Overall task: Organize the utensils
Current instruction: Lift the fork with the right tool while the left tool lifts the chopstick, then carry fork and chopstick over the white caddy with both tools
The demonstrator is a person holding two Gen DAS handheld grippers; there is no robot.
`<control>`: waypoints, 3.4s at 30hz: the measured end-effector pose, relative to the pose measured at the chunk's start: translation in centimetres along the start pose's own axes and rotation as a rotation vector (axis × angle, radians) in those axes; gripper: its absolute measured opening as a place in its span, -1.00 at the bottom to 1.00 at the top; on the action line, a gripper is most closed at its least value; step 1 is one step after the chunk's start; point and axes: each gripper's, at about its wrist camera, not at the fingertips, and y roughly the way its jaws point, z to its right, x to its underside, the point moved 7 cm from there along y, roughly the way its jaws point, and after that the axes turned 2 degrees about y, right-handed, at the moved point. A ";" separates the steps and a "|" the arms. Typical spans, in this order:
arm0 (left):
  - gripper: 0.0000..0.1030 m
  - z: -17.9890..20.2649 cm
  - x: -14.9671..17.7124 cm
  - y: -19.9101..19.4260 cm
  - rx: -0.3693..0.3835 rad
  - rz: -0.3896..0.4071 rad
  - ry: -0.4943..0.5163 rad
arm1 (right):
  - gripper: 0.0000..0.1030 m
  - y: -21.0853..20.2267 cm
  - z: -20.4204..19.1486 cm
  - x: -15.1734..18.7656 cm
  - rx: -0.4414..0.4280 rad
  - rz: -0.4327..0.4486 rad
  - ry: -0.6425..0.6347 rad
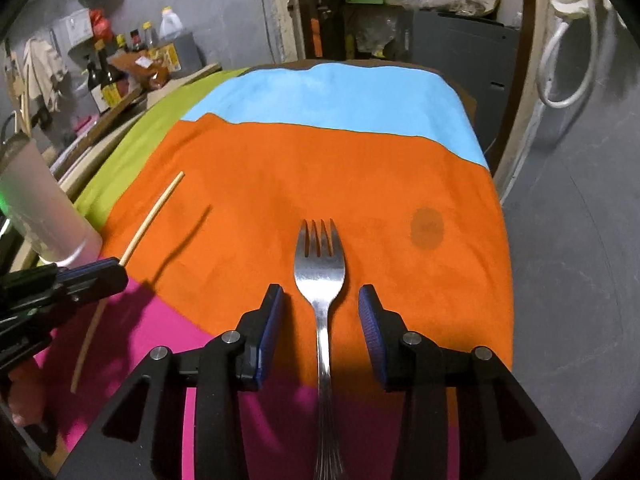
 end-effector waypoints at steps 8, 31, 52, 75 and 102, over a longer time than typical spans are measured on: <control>-0.95 -0.2 0.0 -0.2 0.005 0.003 -0.004 | -0.58 0.0 0.1 -0.4 -0.014 0.005 -0.004; -0.95 2.1 -1.6 -5.4 -0.024 0.359 0.073 | -0.59 -10.5 -5.1 0.2 0.273 0.642 -0.223; -0.95 1.4 -1.9 -10.4 -0.083 0.624 0.066 | -0.59 -16.2 -8.6 -2.1 0.215 0.893 -0.180; -0.95 -4.2 -5.0 -23.1 -0.272 0.821 0.094 | -0.59 -21.3 -17.5 -8.2 -0.089 1.075 -0.158; -0.95 -18.9 -7.3 -24.5 -0.321 0.886 -0.203 | -0.59 -13.3 -23.4 -12.7 -0.415 0.960 -0.052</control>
